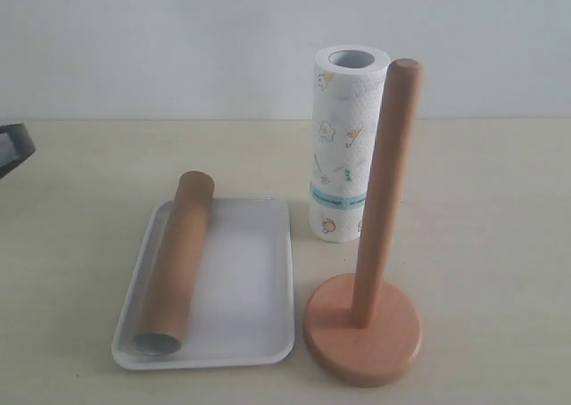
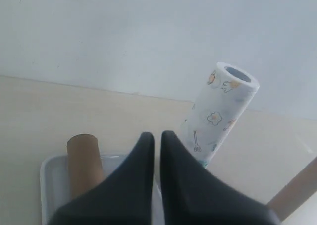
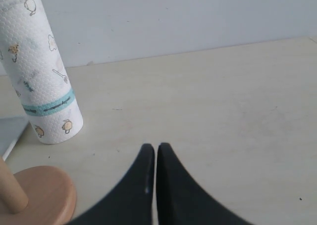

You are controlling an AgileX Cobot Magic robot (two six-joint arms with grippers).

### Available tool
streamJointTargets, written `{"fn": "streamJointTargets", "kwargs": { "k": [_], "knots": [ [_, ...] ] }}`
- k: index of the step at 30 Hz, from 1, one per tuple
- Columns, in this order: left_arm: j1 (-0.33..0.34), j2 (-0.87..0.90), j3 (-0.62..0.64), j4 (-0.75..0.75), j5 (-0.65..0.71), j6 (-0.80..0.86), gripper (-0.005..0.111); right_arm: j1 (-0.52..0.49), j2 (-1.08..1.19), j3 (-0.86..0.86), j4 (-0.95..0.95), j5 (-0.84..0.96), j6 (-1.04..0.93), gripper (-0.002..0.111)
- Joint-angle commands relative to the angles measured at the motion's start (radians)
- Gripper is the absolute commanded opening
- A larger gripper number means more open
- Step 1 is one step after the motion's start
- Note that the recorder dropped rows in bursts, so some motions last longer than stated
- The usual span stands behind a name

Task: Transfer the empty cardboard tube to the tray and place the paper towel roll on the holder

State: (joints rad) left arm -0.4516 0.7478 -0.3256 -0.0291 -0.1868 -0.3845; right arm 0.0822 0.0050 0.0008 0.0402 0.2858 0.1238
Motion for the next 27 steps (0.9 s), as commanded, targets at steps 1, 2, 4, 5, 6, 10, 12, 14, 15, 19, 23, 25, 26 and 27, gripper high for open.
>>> {"fn": "streamJointTargets", "kwargs": {
  "k": [1,2,4,5,6,10,12,14,15,19,23,25,26,27],
  "knots": [
    [0.0,-0.098,0.106,-0.012,-0.036,-0.027,0.004,-0.003,-0.005,-0.001,-0.001,-0.006,-0.001,0.001],
    [0.0,-0.115,0.122,-0.012,-0.028,-0.027,0.004,-0.003,-0.005,-0.001,-0.001,-0.006,-0.001,0.001],
    [0.0,-0.141,0.143,-0.012,-0.023,-0.027,0.004,-0.003,-0.005,-0.001,-0.001,-0.006,-0.001,0.001],
    [0.0,-0.149,0.149,-0.012,-0.023,-0.027,0.004,-0.003,-0.005,-0.001,-0.001,-0.006,-0.001,0.001],
    [0.0,-0.154,0.153,-0.012,-0.023,-0.027,0.004,-0.003,-0.005,-0.001,-0.001,-0.006,-0.001,0.001],
    [0.0,-0.157,0.153,-0.012,-0.029,-0.027,0.004,-0.003,-0.005,-0.001,0.009,-0.026,-0.001,0.001],
    [0.0,-0.157,0.153,-0.012,-0.029,-0.027,0.004,-0.003,-0.005,-0.001,0.009,-0.036,-0.001,0.001],
    [0.0,-0.157,0.153,-0.012,-0.029,-0.027,0.004,-0.003,-0.005,-0.001,0.009,-0.034,-0.001,0.001],
    [0.0,-0.157,0.153,-0.012,-0.029,-0.027,0.004,-0.003,-0.005,-0.001,0.009,-0.034,-0.001,0.001],
    [0.0,-0.157,0.153,-0.012,-0.029,-0.027,0.004,-0.003,-0.005,-0.001,0.009,-0.034,-0.001,0.001],
    [0.0,-0.157,0.153,-0.012,-0.029,-0.027,0.004,-0.003,-0.005,-0.001,0.009,-0.034,-0.001,0.001],
    [0.0,-0.17,0.153,-0.008,-0.018,-0.019,0.004,-0.003,-0.005,-0.001,0.009,-0.034,-0.001,0.001],
    [0.003,-0.191,0.153,-0.003,-0.012,0.009,0.004,-0.003,-0.005,-0.001,0.009,-0.034,-0.001,0.001],
    [0.004,-0.257,0.153,-0.004,0.023,0.054,0.004,-0.003,-0.005,-0.001,0.009,-0.034,-0.001,0.001]
  ]
}}
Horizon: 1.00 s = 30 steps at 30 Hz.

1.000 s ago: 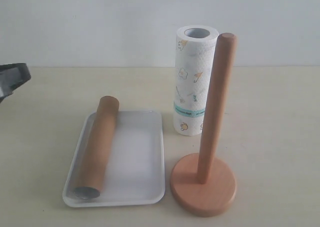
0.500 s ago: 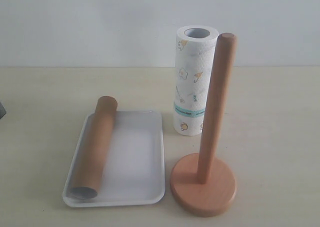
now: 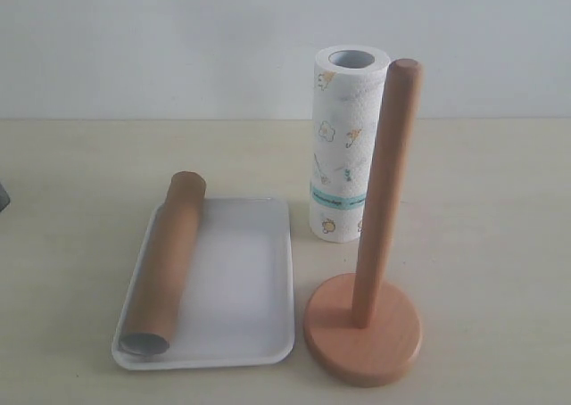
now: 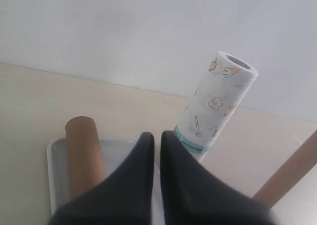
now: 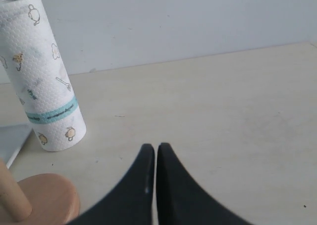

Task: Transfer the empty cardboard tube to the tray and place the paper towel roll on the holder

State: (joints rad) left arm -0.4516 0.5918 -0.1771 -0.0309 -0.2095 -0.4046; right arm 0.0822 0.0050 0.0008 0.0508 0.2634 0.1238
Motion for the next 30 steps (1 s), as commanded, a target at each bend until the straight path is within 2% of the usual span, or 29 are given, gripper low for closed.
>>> {"fn": "streamJointTargets", "kwargs": {
  "k": [1,5,8,13,17,18,20,22,26,30],
  "knots": [
    [0.004,-0.171,0.004,-0.007,0.11,0.075,0.004,-0.003,-0.005,-0.001,-0.002,-0.012,-0.001,0.001],
    [0.005,-0.364,0.004,-0.006,0.264,0.074,0.004,-0.003,-0.005,-0.001,-0.002,-0.012,-0.001,0.001],
    [0.015,-0.428,0.057,-0.006,0.259,0.074,0.004,-0.003,-0.005,-0.001,-0.002,-0.012,-0.001,0.001],
    [0.094,-0.523,0.177,-0.006,0.163,0.024,0.004,-0.003,-0.005,-0.001,-0.002,-0.012,-0.001,0.001],
    [0.218,-0.57,0.177,-0.006,0.22,0.004,0.004,-0.003,-0.005,-0.001,-0.002,-0.012,-0.001,0.001],
    [0.256,-0.585,0.177,-0.004,0.233,0.041,0.004,-0.003,-0.005,-0.001,-0.002,-0.012,-0.001,0.001],
    [0.292,-0.592,0.177,0.001,0.274,0.119,0.004,-0.003,-0.005,-0.001,-0.002,-0.012,-0.001,0.001],
    [0.326,-0.592,0.177,0.01,0.369,0.243,0.004,-0.003,-0.005,-0.001,-0.002,-0.012,-0.001,0.001],
    [0.348,-0.592,0.177,0.057,0.562,0.32,0.004,-0.003,-0.005,-0.001,-0.002,-0.012,-0.001,0.001],
    [0.351,-0.592,0.177,0.057,0.563,0.32,0.004,-0.003,-0.005,-0.001,-0.002,-0.012,-0.001,0.001]
  ]
}}
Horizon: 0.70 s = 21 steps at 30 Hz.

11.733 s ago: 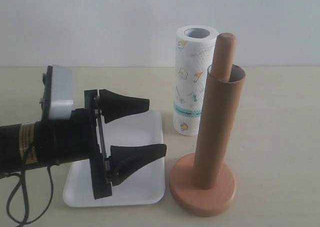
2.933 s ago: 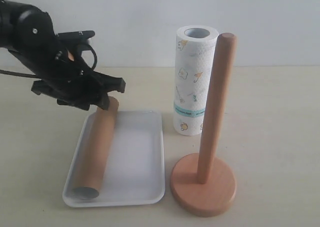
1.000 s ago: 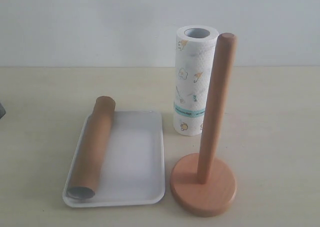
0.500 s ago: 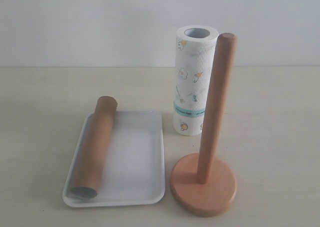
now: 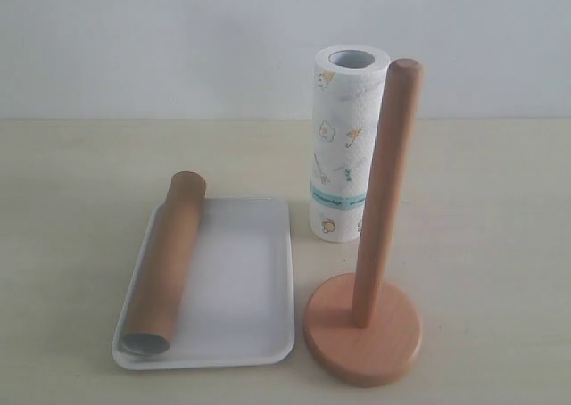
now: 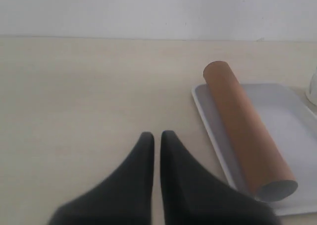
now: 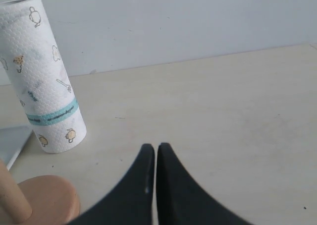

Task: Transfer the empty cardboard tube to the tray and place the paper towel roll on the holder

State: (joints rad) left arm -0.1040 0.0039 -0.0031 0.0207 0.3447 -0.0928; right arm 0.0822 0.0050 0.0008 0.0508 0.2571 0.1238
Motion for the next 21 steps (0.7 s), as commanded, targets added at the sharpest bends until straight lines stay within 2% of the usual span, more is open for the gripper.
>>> {"fn": "streamJointTargets", "kwargs": {
  "k": [1,12,21],
  "knots": [
    [0.003,-0.004,0.003,0.006,0.009,0.008,0.004,-0.003,-0.005,-0.001,-0.002,-0.005,-0.001,0.001],
    [0.003,-0.004,0.003,0.006,0.009,0.008,0.004,-0.003,-0.005,-0.001,-0.002,-0.005,-0.001,0.001],
    [0.003,-0.004,0.003,0.006,0.009,0.008,0.004,-0.003,-0.005,-0.001,-0.064,0.001,-0.09,0.001]
  ]
}}
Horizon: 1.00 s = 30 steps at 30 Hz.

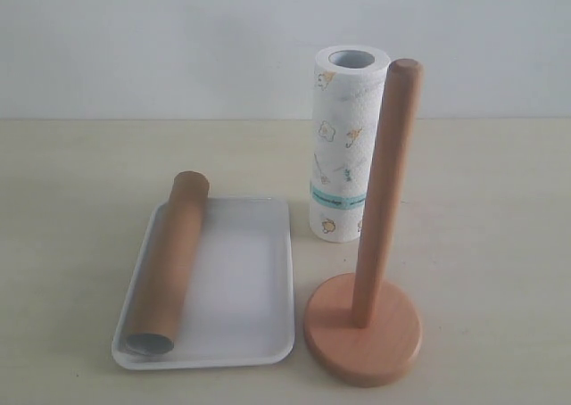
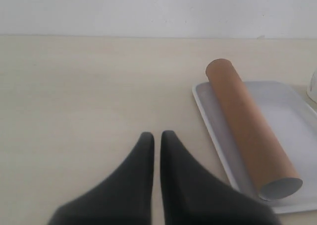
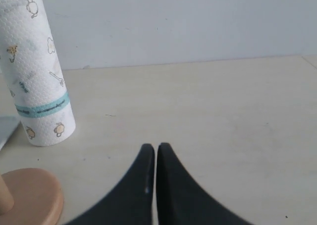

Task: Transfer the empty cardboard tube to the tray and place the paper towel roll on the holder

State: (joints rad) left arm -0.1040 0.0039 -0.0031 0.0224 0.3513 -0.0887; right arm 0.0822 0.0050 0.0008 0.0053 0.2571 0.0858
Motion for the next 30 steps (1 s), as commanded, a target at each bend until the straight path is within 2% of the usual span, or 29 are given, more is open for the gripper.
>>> {"fn": "streamJointTargets", "kwargs": {
  "k": [1,12,15,19,22,23,26,30],
  "knots": [
    [0.003,-0.004,0.003,0.004,0.002,0.004,0.004,-0.003,-0.005,-0.001,-0.015,0.001,-0.052,0.001],
    [0.003,-0.004,0.003,0.004,0.002,0.004,0.004,-0.003,-0.005,-0.001,-0.016,-0.004,-0.068,0.001],
    [0.003,-0.004,0.003,0.004,0.002,0.004,0.004,-0.003,-0.005,-0.001,-0.016,-0.053,-0.068,0.001],
    [0.003,-0.004,0.003,0.004,0.002,0.004,0.004,-0.003,-0.005,-0.001,0.025,-0.388,-0.009,0.001],
    [0.003,-0.004,0.003,0.004,0.002,0.004,0.004,-0.003,-0.005,-0.001,0.077,-0.672,0.202,0.001],
    [0.003,-0.004,0.003,0.004,0.002,0.004,0.004,-0.003,-0.005,-0.001,0.077,-0.705,0.27,0.001],
    [0.003,-0.004,0.003,0.004,0.002,0.004,0.004,-0.003,0.0,-0.112,0.039,-0.645,0.33,0.001],
    [0.003,-0.004,0.003,0.004,0.002,0.004,0.004,-0.003,0.127,-0.308,-0.053,-0.499,0.35,0.001]
  ]
}}
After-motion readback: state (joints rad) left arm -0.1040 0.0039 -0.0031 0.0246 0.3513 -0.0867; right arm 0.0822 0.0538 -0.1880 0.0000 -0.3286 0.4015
